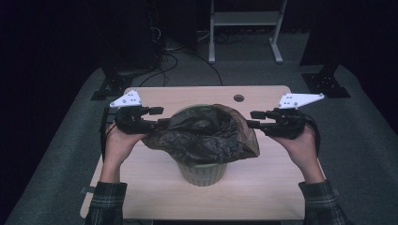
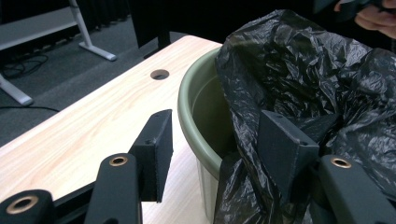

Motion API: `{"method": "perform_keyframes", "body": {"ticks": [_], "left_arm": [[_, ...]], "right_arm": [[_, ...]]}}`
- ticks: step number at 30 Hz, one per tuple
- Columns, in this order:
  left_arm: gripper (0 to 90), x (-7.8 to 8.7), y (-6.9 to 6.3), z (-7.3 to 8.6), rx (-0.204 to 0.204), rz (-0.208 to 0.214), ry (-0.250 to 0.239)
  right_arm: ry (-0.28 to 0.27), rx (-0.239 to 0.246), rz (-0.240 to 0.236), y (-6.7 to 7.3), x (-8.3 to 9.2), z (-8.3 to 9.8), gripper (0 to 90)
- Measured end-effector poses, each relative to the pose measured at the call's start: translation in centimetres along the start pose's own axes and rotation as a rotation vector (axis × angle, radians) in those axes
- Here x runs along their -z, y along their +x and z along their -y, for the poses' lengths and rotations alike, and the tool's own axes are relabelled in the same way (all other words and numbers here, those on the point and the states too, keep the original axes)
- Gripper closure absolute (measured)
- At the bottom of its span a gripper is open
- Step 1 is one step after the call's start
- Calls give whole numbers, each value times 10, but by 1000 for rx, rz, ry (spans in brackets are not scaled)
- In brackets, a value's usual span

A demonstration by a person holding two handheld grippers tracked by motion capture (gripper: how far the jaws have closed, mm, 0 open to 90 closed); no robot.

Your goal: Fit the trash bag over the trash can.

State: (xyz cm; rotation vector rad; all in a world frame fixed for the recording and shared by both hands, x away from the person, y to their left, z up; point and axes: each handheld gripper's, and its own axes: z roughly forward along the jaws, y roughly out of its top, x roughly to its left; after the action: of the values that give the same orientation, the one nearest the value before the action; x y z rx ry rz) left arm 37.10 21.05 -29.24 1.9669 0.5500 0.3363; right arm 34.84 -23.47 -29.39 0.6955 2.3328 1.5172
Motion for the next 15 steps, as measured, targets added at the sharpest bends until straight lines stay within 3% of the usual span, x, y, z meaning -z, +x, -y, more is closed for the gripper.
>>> {"method": "perform_keyframes", "body": {"ticks": [8, 10, 13, 15], "left_arm": [[456, -8, 0, 1, 5, 35, 25], [543, -11, -1, 2, 0, 55, 49], [714, -11, -5, 2, -34, 50, 65], [837, -11, -5, 2, -42, 57, 76]], "right_arm": [[15, -43, -31, -10, -29, -3, 566], [35, -54, -45, -11, -36, -4, 658], [63, -52, -57, -12, -43, -4, 853], [65, -42, -51, -11, -44, -4, 900]]}}
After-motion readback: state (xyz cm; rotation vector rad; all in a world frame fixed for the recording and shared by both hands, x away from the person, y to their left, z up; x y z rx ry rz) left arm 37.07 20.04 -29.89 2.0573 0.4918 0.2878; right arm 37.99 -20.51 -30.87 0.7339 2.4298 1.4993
